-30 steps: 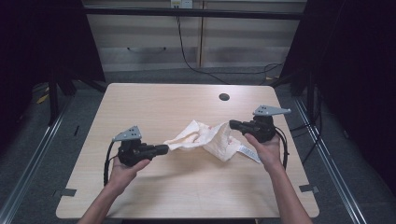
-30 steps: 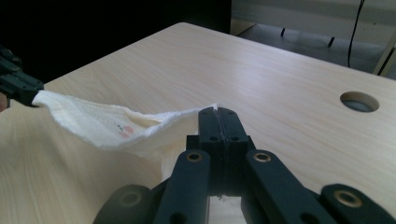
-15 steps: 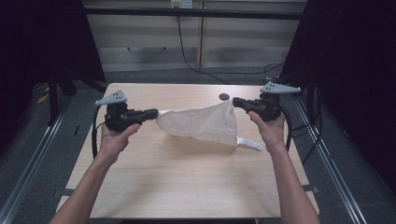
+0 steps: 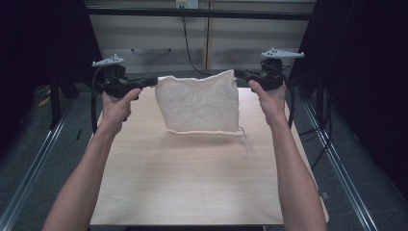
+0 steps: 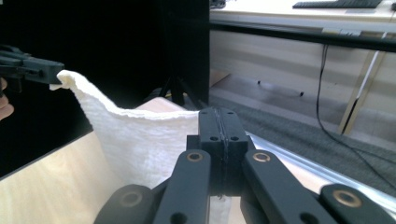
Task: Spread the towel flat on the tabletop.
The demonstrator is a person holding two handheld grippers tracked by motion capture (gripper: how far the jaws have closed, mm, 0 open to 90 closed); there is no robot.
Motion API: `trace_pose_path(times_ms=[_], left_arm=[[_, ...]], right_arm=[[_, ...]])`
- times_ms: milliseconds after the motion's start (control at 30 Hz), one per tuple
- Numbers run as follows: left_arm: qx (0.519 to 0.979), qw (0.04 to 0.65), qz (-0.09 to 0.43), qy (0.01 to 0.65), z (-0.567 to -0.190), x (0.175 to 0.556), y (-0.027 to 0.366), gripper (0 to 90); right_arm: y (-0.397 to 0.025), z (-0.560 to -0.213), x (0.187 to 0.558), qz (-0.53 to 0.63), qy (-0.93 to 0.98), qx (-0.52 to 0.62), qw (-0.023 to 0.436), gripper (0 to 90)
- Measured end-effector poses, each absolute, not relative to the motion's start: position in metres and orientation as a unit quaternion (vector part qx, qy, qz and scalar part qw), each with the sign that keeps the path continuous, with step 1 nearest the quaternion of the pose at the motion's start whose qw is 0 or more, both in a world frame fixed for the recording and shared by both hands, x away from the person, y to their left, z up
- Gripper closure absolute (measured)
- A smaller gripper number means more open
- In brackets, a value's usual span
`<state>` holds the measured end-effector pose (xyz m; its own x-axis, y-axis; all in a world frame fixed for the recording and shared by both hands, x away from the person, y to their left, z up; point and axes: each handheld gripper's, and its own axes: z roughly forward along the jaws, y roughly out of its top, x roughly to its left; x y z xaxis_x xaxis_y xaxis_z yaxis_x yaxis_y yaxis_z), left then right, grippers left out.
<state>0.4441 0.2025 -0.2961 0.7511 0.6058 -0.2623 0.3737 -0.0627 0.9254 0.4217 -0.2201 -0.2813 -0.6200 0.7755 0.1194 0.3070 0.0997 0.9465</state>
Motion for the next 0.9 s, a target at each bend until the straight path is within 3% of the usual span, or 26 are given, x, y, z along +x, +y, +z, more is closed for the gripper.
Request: trace_pose_path(times_ms=[167,300,533,900], left_arm=[[0.718,0.593,0.128,0.342,-0.282,0.451,0.205,88.2],[0.735,0.592,0.119,0.309,-0.294,0.439,0.202,88.2],[0.733,0.595,0.085,0.318,-0.350,0.414,0.219,88.2],[0.768,0.573,0.052,0.282,-0.393,0.358,0.211,88.1]], right_arm=[[-0.218,-0.268,0.434,0.558,0.697,0.385,0.233,90.0],[-0.216,-0.272,0.426,0.561,0.707,0.368,0.224,90.0],[-0.214,-0.329,0.390,0.540,0.742,0.350,0.188,90.0],[-0.232,-0.381,0.342,0.526,0.761,0.349,0.151,90.0]])
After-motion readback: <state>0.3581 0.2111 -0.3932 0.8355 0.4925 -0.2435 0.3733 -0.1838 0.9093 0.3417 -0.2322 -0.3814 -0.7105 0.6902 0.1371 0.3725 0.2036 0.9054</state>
